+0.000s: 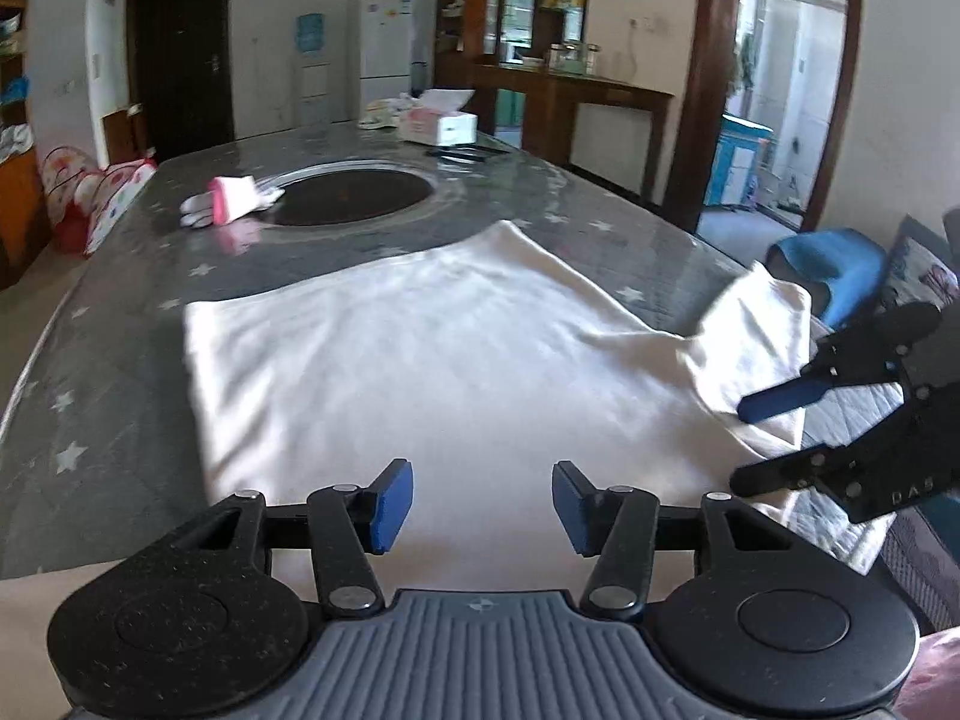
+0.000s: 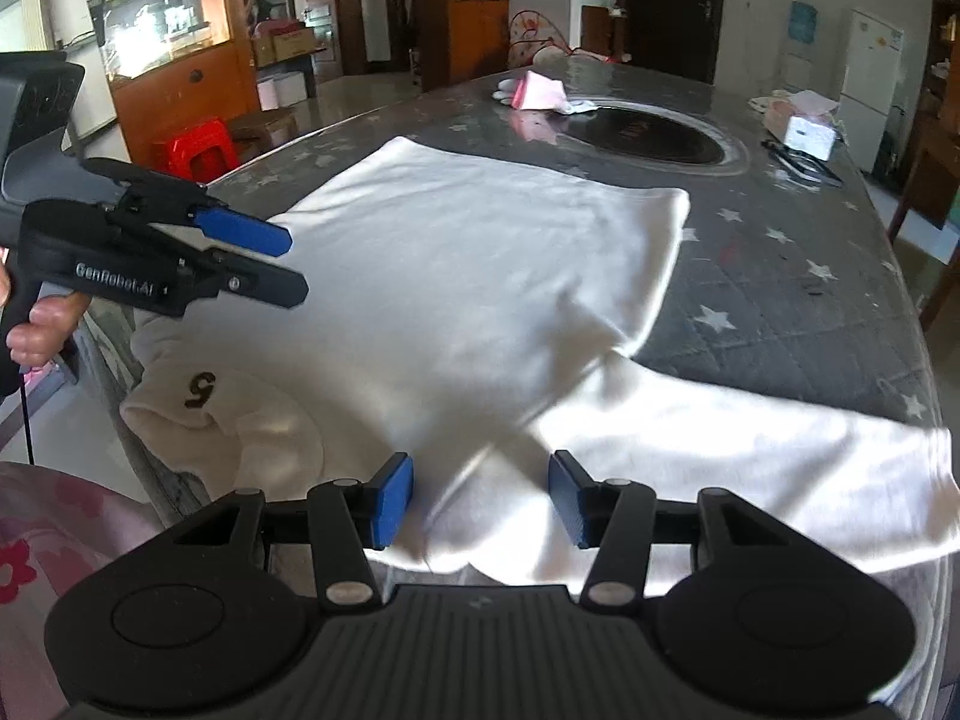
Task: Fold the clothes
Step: 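Grasp the sleeve with the right gripper and lift it up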
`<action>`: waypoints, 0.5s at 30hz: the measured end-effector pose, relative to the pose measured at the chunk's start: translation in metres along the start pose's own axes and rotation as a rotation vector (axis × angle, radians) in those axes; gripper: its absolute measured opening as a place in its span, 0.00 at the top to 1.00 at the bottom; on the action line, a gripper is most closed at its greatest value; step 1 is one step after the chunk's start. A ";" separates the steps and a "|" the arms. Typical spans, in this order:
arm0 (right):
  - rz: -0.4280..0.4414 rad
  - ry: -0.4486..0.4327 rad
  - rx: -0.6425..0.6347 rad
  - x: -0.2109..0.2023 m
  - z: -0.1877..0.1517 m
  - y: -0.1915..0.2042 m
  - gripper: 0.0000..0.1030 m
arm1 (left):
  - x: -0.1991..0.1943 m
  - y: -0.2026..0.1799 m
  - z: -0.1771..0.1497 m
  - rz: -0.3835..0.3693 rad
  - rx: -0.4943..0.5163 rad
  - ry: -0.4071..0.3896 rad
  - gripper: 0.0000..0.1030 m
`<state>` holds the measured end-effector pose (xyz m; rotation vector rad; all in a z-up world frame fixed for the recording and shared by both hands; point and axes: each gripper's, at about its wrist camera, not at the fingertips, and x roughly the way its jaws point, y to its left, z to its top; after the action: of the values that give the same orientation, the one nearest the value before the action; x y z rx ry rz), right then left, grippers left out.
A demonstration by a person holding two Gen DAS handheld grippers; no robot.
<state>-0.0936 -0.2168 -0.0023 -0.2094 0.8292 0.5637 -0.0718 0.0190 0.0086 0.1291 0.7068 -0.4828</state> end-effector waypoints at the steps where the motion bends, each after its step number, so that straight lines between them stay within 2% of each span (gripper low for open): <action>1: -0.008 -0.006 0.013 -0.003 -0.001 -0.003 0.51 | 0.000 -0.005 0.000 -0.006 0.012 -0.002 0.46; 7: -0.102 -0.043 0.104 -0.020 -0.005 -0.028 0.53 | 0.004 -0.026 0.002 -0.044 0.068 -0.009 0.44; 12: -0.274 -0.049 0.198 -0.023 -0.014 -0.063 0.53 | 0.007 -0.042 0.004 -0.075 0.108 -0.009 0.39; 15: -0.367 -0.057 0.262 -0.026 -0.020 -0.089 0.58 | 0.009 -0.049 0.004 -0.087 0.130 -0.008 0.35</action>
<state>-0.0714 -0.3090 0.0009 -0.1008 0.7773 0.1141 -0.0869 -0.0289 0.0081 0.2190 0.6746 -0.6120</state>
